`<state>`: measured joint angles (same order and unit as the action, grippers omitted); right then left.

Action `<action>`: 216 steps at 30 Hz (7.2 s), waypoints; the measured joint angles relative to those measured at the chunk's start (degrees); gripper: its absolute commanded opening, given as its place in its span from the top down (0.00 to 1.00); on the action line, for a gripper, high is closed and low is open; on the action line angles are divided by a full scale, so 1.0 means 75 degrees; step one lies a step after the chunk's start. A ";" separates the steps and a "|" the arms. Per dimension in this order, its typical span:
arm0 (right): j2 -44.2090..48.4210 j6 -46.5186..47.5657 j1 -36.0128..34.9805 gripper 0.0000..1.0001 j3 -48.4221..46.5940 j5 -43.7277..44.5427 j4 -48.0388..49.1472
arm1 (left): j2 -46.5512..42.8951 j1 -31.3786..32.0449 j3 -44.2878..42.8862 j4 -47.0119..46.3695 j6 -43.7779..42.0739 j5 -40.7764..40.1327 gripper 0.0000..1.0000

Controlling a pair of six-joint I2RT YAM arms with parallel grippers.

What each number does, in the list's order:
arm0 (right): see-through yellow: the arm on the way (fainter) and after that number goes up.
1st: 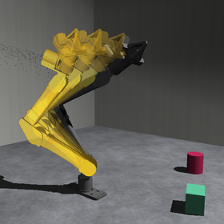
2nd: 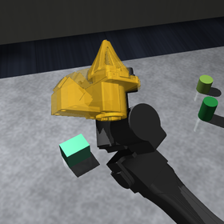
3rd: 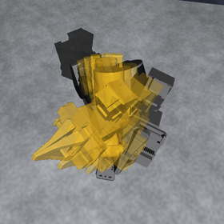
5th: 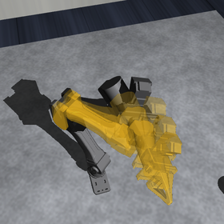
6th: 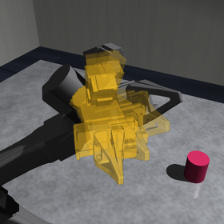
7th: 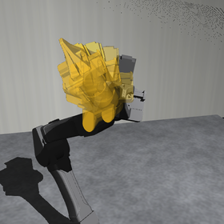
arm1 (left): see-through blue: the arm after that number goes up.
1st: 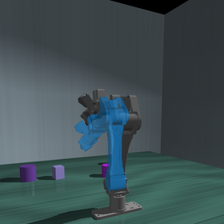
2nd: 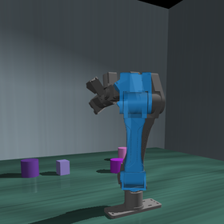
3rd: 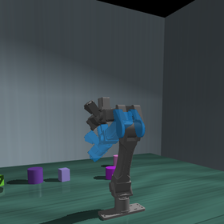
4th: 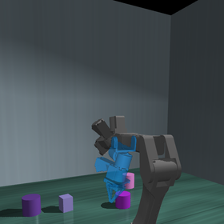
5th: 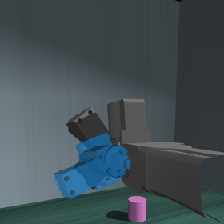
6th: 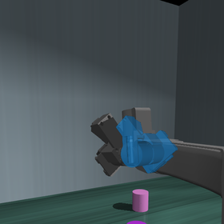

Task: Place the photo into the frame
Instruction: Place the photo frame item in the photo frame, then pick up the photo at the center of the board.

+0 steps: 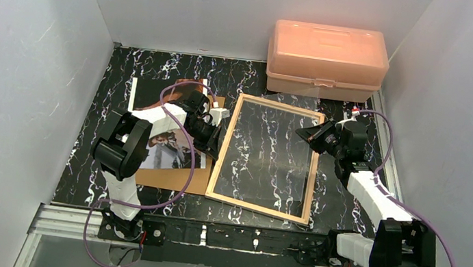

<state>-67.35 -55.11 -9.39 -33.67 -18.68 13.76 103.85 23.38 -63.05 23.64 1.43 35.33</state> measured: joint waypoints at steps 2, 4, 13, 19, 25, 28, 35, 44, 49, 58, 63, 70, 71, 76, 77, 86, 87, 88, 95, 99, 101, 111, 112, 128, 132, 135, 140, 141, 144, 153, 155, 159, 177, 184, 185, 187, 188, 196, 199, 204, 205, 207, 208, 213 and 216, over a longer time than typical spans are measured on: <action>-0.0026 0.0003 0.0003 0.99 0.0050 0.0055 0.0003 | 0.0000 -0.0003 -0.0003 0.0023 -0.0020 -0.0006 1.00; -0.0055 0.0009 0.0015 0.99 0.0108 0.0117 -0.0006 | 0.0000 -0.0003 -0.0009 0.0047 -0.0029 -0.0012 1.00; -0.0140 0.0070 0.0038 0.99 0.0219 0.0227 0.0038 | 0.0000 -0.0003 -0.0032 0.0102 -0.0055 -0.0038 1.00; -0.0323 0.0210 0.0052 0.99 0.0323 0.0367 0.0047 | 0.0000 -0.0003 -0.0058 0.0172 -0.0079 -0.0082 1.00; -0.0417 0.0323 0.0052 0.99 0.0373 0.0507 0.0020 | 0.0000 -0.0006 -0.0058 0.0178 -0.0085 -0.0085 1.00; -0.0428 0.0388 0.0052 0.99 0.0425 0.0571 0.0020 | 0.0000 -0.0006 -0.0061 0.0178 -0.0085 -0.0085 1.00; -0.0606 0.0510 0.0052 0.99 0.0527 0.0688 0.0020 | 0.0003 -0.0006 -0.0073 0.0254 -0.0102 -0.0085 1.00; -0.0766 0.0962 0.0029 0.68 0.0417 0.0799 -0.0283 | 0.0038 -0.0009 -0.0102 0.0286 -0.0105 -0.0073 1.00; -0.0979 0.1440 -0.0181 0.49 0.0070 0.1008 -0.1087 | 0.0044 -0.0009 -0.0111 0.0291 -0.0105 -0.0064 1.00; -0.1524 0.2366 -0.1174 0.24 -0.1250 0.2209 -0.2903 | 0.0044 -0.0009 -0.0111 0.0294 -0.0105 -0.0061 1.00; -0.1883 0.2696 -0.1443 0.15 -0.1836 0.2757 -0.3692 | 0.0044 -0.0009 -0.0111 0.0289 -0.0105 -0.0050 1.00; -0.2422 0.3112 -0.1670 0.06 -0.2425 0.3133 -0.4526 | 0.0044 -0.0009 -0.0111 0.0286 -0.0105 -0.0044 1.00; -0.2445 0.3174 -0.1711 0.05 -0.2486 0.3197 -0.4631 | 0.0044 -0.0009 -0.0111 0.0286 -0.0105 -0.0044 1.00; -0.2556 0.3416 -0.1912 0.01 -0.2888 0.3506 -0.5100 | 0.0044 -0.0009 -0.0111 0.0286 -0.0105 -0.0044 1.00; -0.2576 0.3453 -0.1932 0.01 -0.2961 0.3564 -0.5193 | 0.0044 -0.0009 -0.0111 0.0286 -0.0105 -0.0044 1.00; -0.2777 0.3669 -0.1990 0.01 -0.3028 0.3762 -0.5435 | 0.0044 -0.0009 -0.0111 0.0286 -0.0105 -0.0041 1.00; -0.2824 0.3689 -0.1996 0.01 -0.3028 0.3789 -0.5450 | 0.0044 -0.0009 -0.0111 0.0286 -0.0105 -0.0041 1.00; -0.2862 0.3724 -0.2002 0.01 -0.3028 0.3824 -0.5458 | 0.0044 -0.0009 -0.0111 0.0286 -0.0105 -0.0041 1.00; -0.2903 0.3850 -0.2017 0.01 -0.3028 0.4039 -0.5511 | 0.0047 -0.0009 -0.0111 0.0286 -0.0105 -0.0041 1.00; -0.2949 0.3993 -0.2017 0.01 -0.3037 0.4164 -0.5601 | 0.0044 -0.0009 -0.0111 0.0286 -0.0105 -0.0038 1.00; -0.2955 0.4036 -0.2017 0.01 -0.3040 0.4220 -0.5648 | 0.0047 -0.0009 -0.0111 0.0286 -0.0105 -0.0038 1.00; -0.3040 0.4220 -0.2017 0.01 -0.3159 0.4377 -0.5785 | 0.0061 -0.0006 -0.0111 0.0289 -0.0105 0.0009 1.00; -0.3051 0.4234 -0.2017 0.01 -0.3171 0.4395 -0.5808 | 0.0064 -0.0006 -0.0111 0.0289 -0.0105 0.0012 1.00; -0.2990 0.4316 -0.2069 0.12 -0.3179 0.4374 -0.5808 | 0.0085 -0.0006 -0.0128 0.0335 -0.0105 0.0067 1.00; -0.2640 0.4135 -0.2229 0.11 -0.3133 0.4246 -0.5779 | 0.0085 -0.0044 -0.0271 0.0557 -0.0140 0.0102 1.00; -0.2320 0.3940 -0.2544 0.09 -0.3130 0.4217 -0.5706 | 0.0085 -0.0099 -0.0606 0.0892 -0.0254 0.0154 0.99; -0.2151 0.3532 -0.3363 0.07 -0.3246 0.4272 -0.5619 | -0.0006 -0.0539 -0.1480 0.1813 -0.0455 0.0399 0.70; -0.2212 0.3360 -0.3570 0.07 -0.3453 0.4307 -0.5604 | -0.0020 -0.0682 -0.1714 0.2057 -0.0560 0.0452 0.62; -0.2407 0.3159 -0.4223 0.06 -0.3885 0.4436 -0.5619 | -0.0070 -0.1370 -0.2745 0.2999 -0.1017 0.0516 0.42; -0.5461 0.2876 -0.6181 0.06 -0.7557 0.4602 -0.4846 | -0.0157 -0.5418 -0.5039 0.5117 -0.2687 0.0082 0.35; -0.6306 0.2809 -0.6315 0.05 -0.8309 0.4549 -0.4718 | -0.0114 -0.6167 -0.5056 0.5380 -0.3013 -0.0093 0.35; -0.7621 0.2716 -0.6350 0.05 -0.9212 0.4447 -0.4701 | 0.0090 -0.6694 -0.4645 0.5598 -0.3459 -0.0423 0.39; -0.8291 0.2224 -0.5992 0.06 -0.9375 0.3687 -0.4319 | 0.1250 -0.7023 -0.2908 0.4089 -0.3660 -0.1836 0.71; -0.8300 0.1950 -0.5907 0.06 -0.9020 0.3430 -0.3800 | 0.1297 -0.6985 -0.2439 0.3570 -0.3608 -0.2087 0.74; -0.8303 0.1918 -0.5907 0.06 -0.8988 0.3404 -0.3742 | 0.1341 -0.6977 -0.2369 0.3503 -0.3608 -0.2119 0.76; -0.8303 0.1845 -0.5890 0.06 -0.8932 0.3334 -0.3602 | 0.1434 -0.6951 -0.2291 0.3462 -0.3593 -0.2133 0.79; -0.8303 0.1804 -0.5881 0.06 -0.8918 0.3305 -0.3552 | 0.1434 -0.6951 -0.2288 0.3465 -0.3587 -0.2139 0.80; -0.8300 0.1510 -0.5840 0.06 -0.8676 0.3101 -0.2943 | 0.1434 -0.6951 -0.2238 0.3363 -0.3590 -0.2203 0.86; -0.8300 0.1367 -0.5817 0.06 -0.8609 0.3002 -0.2751 | 0.1428 -0.6953 -0.2218 0.3334 -0.3596 -0.2215 0.89; -0.8297 0.1128 -0.5794 0.07 -0.8443 0.2836 -0.2369 | 0.1413 -0.6951 -0.2157 0.3325 -0.3590 -0.2078 0.90; -0.8285 0.1081 -0.5788 0.07 -0.8396 0.2806 -0.2282 | 0.1411 -0.6951 -0.2154 0.3325 -0.3593 -0.2063 0.90; -0.8268 0.0953 -0.5764 0.07 -0.8288 0.2719 -0.2092 | 0.1408 -0.6951 -0.2148 0.3322 -0.3596 -0.2046 0.91; -0.8250 0.0889 -0.5744 0.07 -0.8215 0.2664 -0.1985 | 0.1405 -0.6951 -0.2148 0.3325 -0.3599 -0.2043 0.91; -0.8102 0.0490 -0.5625 0.07 -0.7734 0.2401 -0.1346 | 0.1396 -0.6889 -0.2092 0.3351 -0.3593 -0.1906 0.92; -0.7968 0.0163 -0.5555 0.07 -0.7309 0.2171 -0.0804 | 0.1381 -0.6805 -0.2078 0.3366 -0.3605 -0.1929 0.92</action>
<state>-127.11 -53.89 -51.05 -88.49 -2.39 7.73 114.21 -27.66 -78.63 48.88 -25.61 20.86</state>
